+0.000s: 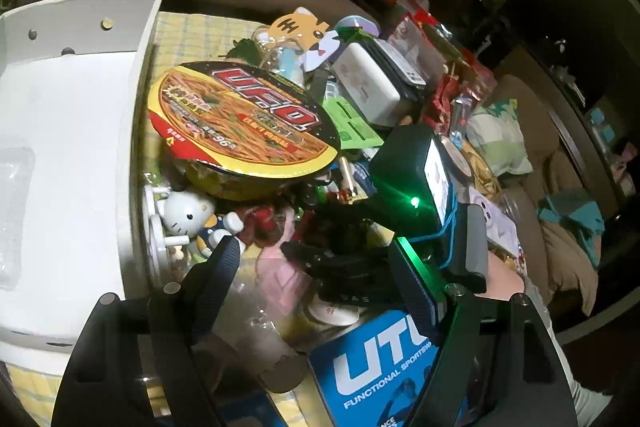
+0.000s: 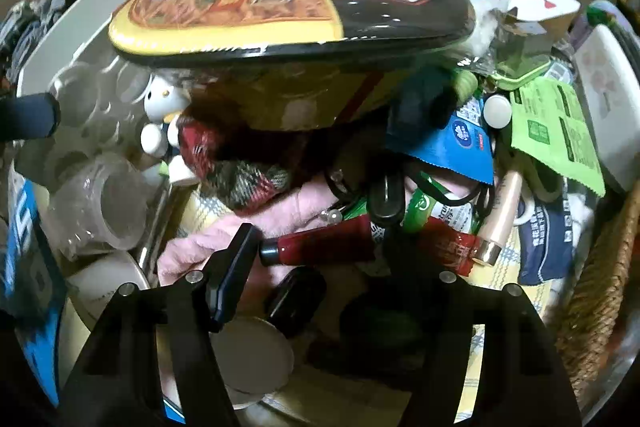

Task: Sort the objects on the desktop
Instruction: 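Grasp the red cosmetic tube and black cord keyring with the right gripper, then carry the red tube and black cord to the white box with the right gripper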

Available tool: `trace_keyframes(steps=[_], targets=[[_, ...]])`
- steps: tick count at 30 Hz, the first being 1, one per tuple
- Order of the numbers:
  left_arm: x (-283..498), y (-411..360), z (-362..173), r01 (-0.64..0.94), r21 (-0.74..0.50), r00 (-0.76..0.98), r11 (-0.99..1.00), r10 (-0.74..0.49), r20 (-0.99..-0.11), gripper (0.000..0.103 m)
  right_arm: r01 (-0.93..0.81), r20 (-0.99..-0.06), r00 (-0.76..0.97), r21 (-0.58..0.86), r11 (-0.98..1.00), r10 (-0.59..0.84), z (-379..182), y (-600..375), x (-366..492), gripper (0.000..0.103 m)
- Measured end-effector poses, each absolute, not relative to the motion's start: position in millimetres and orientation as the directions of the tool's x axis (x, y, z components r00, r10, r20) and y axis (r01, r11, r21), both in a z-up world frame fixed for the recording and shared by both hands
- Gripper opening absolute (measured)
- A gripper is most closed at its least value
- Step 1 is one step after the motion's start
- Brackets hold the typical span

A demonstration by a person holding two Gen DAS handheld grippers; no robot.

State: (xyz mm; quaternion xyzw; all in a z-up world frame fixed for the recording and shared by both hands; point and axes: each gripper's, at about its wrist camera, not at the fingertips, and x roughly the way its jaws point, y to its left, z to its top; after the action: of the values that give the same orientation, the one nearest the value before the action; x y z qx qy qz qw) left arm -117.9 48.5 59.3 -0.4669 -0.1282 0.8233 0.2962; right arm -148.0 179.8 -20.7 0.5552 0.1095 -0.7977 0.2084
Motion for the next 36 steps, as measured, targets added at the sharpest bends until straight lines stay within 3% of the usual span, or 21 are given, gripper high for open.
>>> trace_keyframes(steps=[4, 8, 11, 17, 21, 25, 36], targets=[[-118.3, 49.8, 61.0, -0.369, -0.491, -0.387, -0.789, 0.611, -0.691, 0.079, 0.448, -0.924, -0.308, 0.070, -0.891, -0.227, -18.1, 187.4, -144.5, 0.055], [-114.9, 65.5, 70.4, -0.432, -0.424, -0.384, -0.796, 0.588, -0.712, 0.079, 0.331, -0.861, -0.312, 0.298, -0.895, -0.402, 4.9, 235.5, -137.6, 0.055], [-110.1, 94.2, 74.0, -0.499, -0.344, -0.375, -0.796, 0.556, -0.742, 0.081, 0.236, -0.761, -0.377, 0.473, -0.849, -0.528, 34.2, 286.9, -119.2, 0.055], [-127.3, 168.7, 49.5, -0.550, -0.230, -0.328, -0.802, 0.461, -0.824, 0.085, 0.099, -0.553, -0.565, 0.691, -0.716, -0.613, 89.0, 352.4, -82.3, 0.055], [-148.0, 201.1, 34.6, -0.532, -0.188, -0.314, -0.826, 0.399, -0.861, 0.085, 0.090, -0.516, -0.588, 0.724, -0.684, -0.623, 95.9, 368.8, -80.3, 0.055], [-144.2, 227.6, 19.4, -0.632, -0.129, -0.252, -0.765, 0.359, -0.899, 0.085, 0.089, -0.509, -0.576, 0.739, -0.668, -0.640, 95.1, 379.7, -74.6, 0.055], [-133.5, 237.9, -17.5, -0.726, -0.057, -0.213, -0.686, 0.303, -0.929, 0.084, 0.087, -0.528, -0.558, 0.729, -0.679, -0.640, 83.6, 387.9, -75.2, 0.055]])
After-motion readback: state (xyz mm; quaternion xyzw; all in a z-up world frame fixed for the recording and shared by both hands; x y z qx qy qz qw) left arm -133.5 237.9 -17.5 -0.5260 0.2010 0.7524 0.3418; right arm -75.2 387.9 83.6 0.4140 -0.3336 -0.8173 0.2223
